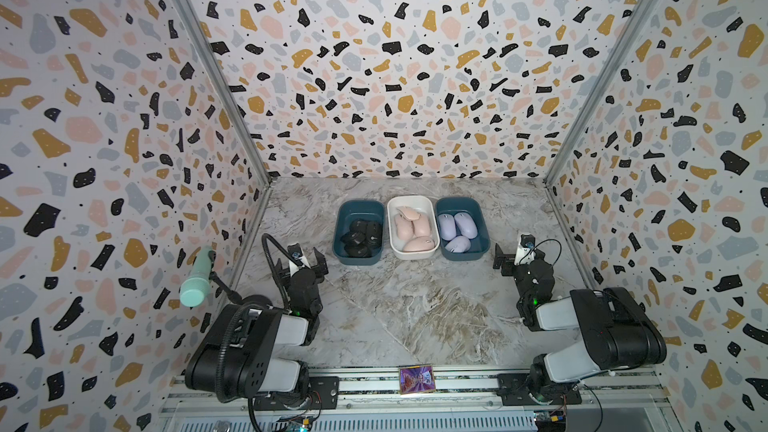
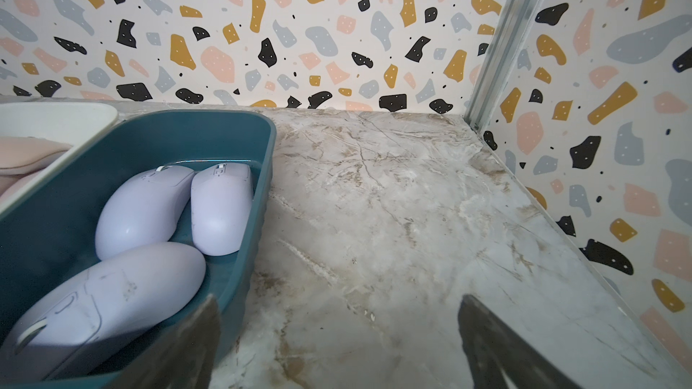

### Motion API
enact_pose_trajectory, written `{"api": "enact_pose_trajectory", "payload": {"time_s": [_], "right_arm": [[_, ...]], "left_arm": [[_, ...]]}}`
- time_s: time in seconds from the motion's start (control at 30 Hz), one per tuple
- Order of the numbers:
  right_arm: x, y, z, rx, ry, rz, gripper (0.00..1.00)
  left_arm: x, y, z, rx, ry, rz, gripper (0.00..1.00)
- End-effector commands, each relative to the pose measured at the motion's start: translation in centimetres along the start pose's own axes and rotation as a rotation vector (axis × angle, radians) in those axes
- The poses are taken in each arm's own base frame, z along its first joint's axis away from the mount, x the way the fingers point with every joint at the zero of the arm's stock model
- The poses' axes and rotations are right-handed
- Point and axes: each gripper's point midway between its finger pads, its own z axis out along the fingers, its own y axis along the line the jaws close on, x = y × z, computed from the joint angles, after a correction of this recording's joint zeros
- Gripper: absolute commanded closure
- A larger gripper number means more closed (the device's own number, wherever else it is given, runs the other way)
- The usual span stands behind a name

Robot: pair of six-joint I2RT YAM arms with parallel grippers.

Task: Place the mice by color into the storage box
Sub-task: Reset both arms

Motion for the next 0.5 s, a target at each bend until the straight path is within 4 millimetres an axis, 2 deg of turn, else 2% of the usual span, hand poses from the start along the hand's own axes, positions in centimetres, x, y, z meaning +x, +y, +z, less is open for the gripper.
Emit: {"api": "enact_pose_trajectory", "payload": {"time_s": [0.0, 0.47], "right_arm": [[-0.77, 0.07, -0.12, -0.005, -0.029, -0.009, 0.01], [-0.83, 0.37, -0.12, -0.011, -0.032, -0.018, 0.01]], "left_arm": [[-1.75, -0.09, 0.25, 0.003, -0.051, -0.043, 0.0], [-1.76, -0.06, 0.26, 0.002, -0.052, -0.043, 0.01]]}}
